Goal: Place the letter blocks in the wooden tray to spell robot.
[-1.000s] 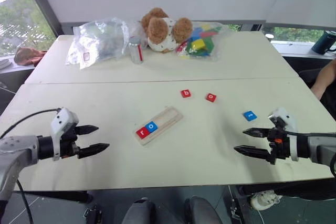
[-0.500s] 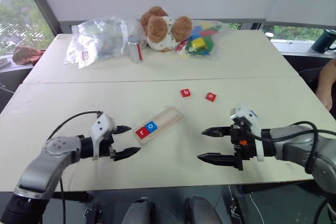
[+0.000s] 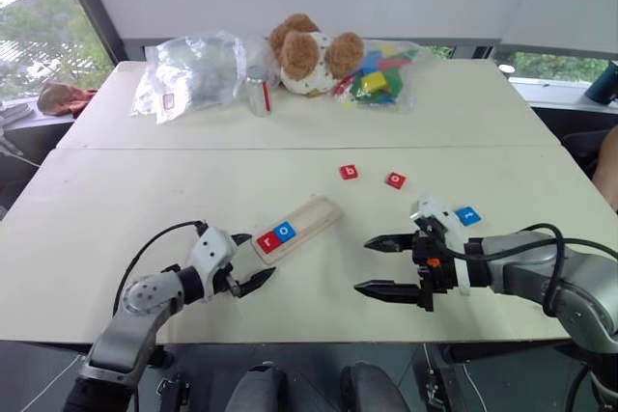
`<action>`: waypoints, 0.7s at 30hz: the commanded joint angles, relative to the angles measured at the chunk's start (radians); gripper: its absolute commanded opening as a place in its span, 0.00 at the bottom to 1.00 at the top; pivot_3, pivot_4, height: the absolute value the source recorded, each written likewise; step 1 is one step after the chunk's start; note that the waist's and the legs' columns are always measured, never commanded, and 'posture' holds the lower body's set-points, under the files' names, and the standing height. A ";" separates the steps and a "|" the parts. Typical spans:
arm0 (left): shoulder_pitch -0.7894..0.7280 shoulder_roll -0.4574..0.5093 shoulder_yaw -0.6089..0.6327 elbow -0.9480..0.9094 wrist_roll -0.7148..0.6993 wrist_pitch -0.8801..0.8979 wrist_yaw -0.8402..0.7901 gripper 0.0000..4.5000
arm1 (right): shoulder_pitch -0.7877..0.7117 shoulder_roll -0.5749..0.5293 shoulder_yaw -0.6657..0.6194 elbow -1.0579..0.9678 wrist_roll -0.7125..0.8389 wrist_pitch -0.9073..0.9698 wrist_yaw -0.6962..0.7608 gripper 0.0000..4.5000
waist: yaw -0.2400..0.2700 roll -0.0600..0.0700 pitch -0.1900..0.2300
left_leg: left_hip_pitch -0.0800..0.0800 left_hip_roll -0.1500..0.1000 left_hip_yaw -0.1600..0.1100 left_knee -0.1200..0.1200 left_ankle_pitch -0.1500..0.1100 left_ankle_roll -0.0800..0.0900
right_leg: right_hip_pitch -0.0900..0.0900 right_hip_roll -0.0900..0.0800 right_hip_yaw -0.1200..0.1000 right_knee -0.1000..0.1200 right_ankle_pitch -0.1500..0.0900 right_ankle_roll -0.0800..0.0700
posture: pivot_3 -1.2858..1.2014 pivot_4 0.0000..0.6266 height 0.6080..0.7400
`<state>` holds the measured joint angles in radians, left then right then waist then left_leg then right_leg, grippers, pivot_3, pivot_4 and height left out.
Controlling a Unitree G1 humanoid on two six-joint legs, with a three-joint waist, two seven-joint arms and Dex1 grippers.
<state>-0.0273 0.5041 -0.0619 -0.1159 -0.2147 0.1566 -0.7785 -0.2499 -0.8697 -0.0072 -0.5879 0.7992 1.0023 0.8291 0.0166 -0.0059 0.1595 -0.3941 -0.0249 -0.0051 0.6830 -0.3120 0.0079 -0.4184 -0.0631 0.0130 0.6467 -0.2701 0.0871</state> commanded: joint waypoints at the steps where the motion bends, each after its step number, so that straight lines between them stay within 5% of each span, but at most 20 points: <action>1: -0.025 -0.024 -0.045 0.086 0.057 -0.036 0.021 1.00 | 0.000 -0.003 -0.015 -0.011 -0.004 -0.020 -0.003 0.99 | 0.000 0.000 0.000 | 0.002 0.000 0.000 0.000 0.000 0.000 | 0.002 0.000 0.000 0.000 0.000 0.000 | 0.52 0.24 1.00; 6: -0.060 -0.032 -0.045 0.148 0.050 -0.067 0.006 0.68 | 0.019 -0.007 -0.025 -0.022 -0.004 -0.020 -0.012 1.00 | -0.001 0.001 -0.001 | 0.006 0.000 0.000 0.000 0.000 0.000 | 0.007 -0.001 0.000 -0.001 0.000 0.000 | 0.52 0.24 1.00; 15: -0.226 0.088 -0.060 0.207 -0.008 -0.122 -0.261 0.68 | 0.091 -0.046 -0.099 0.022 -0.028 -0.035 -0.018 1.00 | -0.005 0.002 -0.002 | 0.005 0.000 -0.001 0.000 0.000 0.000 | 0.006 0.000 -0.001 -0.001 0.000 0.000 | 0.52 0.24 1.00; 21: -0.442 0.082 -0.167 0.462 0.037 -0.312 -0.521 0.68 | 0.180 -0.050 -0.186 0.077 -0.079 -0.085 -0.039 1.00 | -0.003 0.002 -0.002 | 0.002 0.000 -0.001 -0.001 -0.001 0.001 | 0.004 0.000 -0.002 -0.003 0.000 0.000 | 0.52 0.24 1.00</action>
<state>-0.4464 0.6050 -0.1950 0.2953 -0.1983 -0.0981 -1.2487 -0.0733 -0.9219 -0.1557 -0.4953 0.7244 0.9423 0.8002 0.0132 -0.0038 0.1576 -0.3918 -0.0250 -0.0057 0.6820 -0.3128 0.0091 -0.4149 -0.0636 0.0114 0.6438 -0.2702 0.0870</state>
